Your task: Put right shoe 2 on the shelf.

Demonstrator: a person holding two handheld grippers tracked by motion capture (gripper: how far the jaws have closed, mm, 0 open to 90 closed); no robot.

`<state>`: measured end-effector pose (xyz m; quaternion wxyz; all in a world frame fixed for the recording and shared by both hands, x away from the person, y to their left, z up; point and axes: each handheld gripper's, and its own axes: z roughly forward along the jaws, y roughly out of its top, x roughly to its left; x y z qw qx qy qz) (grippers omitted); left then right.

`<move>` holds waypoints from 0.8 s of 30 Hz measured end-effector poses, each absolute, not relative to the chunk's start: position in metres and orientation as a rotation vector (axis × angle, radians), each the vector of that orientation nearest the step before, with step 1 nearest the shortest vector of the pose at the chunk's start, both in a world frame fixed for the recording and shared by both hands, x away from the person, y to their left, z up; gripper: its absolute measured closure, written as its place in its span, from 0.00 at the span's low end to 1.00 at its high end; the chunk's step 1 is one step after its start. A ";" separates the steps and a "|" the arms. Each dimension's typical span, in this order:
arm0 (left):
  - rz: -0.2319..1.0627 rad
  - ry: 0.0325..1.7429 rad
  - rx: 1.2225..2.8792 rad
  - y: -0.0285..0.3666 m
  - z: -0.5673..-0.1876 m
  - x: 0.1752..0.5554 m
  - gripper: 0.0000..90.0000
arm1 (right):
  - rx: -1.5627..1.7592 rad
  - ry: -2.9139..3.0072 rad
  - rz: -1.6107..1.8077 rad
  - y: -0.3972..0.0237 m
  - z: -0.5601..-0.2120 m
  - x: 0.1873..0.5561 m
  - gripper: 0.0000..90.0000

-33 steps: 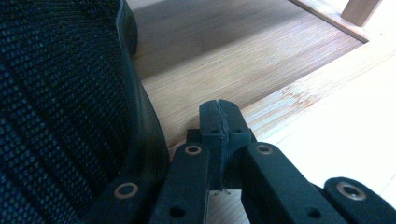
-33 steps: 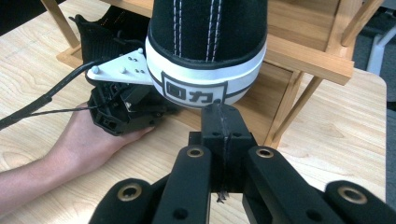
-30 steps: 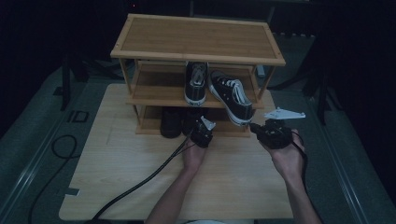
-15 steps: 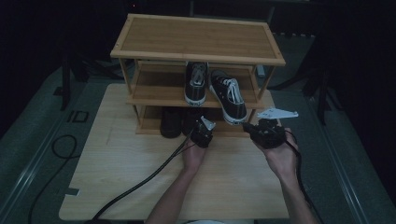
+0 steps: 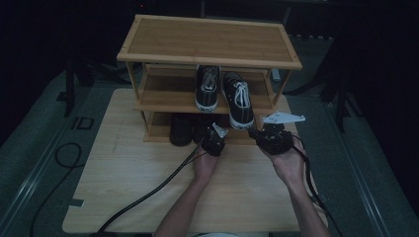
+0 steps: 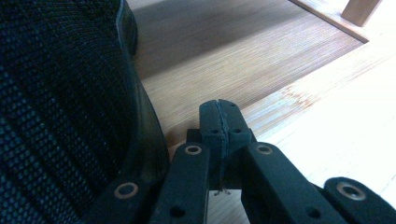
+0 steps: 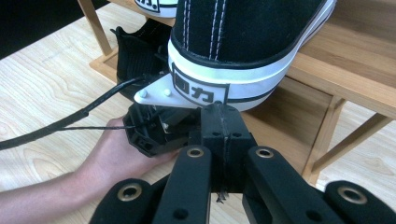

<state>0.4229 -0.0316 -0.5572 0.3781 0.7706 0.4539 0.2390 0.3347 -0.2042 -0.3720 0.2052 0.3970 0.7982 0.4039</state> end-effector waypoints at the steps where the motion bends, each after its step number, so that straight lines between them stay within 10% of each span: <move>1: 0.612 1.161 1.971 -0.032 -0.557 0.423 1.00 | 1.107 2.223 1.127 -0.204 -0.372 0.335 1.00; 24: 0.613 1.163 1.968 -0.032 -0.557 0.423 1.00 | 1.065 2.227 1.129 -0.187 -0.368 0.341 1.00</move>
